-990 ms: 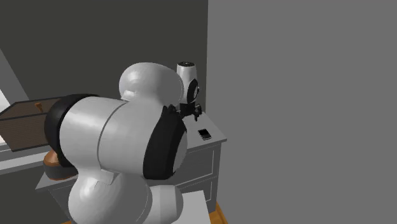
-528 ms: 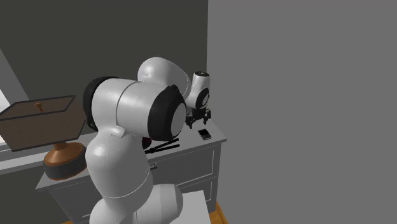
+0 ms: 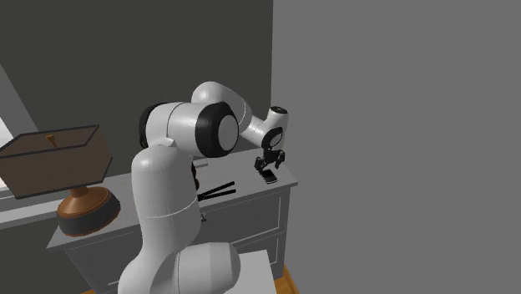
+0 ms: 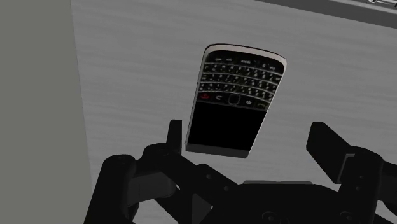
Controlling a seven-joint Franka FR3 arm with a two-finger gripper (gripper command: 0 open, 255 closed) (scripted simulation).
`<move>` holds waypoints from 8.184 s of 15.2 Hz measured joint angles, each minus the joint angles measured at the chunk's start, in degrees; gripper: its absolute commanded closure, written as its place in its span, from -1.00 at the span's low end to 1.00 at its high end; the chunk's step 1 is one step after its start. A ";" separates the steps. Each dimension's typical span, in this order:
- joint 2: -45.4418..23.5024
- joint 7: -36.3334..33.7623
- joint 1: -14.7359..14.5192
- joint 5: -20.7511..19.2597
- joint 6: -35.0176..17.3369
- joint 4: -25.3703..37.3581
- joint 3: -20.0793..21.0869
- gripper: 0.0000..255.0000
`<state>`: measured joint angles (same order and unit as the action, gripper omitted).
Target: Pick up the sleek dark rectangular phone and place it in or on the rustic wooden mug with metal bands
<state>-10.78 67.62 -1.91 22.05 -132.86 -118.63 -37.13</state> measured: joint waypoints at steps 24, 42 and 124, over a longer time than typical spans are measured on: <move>-5.70 4.23 1.74 5.85 -3.33 0.69 2.14 1.00; 2.20 -3.26 -0.65 -3.30 6.43 5.12 -0.83 1.00; 23.14 -60.88 -18.47 -22.75 4.83 -9.42 28.86 -1.00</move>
<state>12.36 6.75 -20.38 -0.70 -128.02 -128.05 -8.27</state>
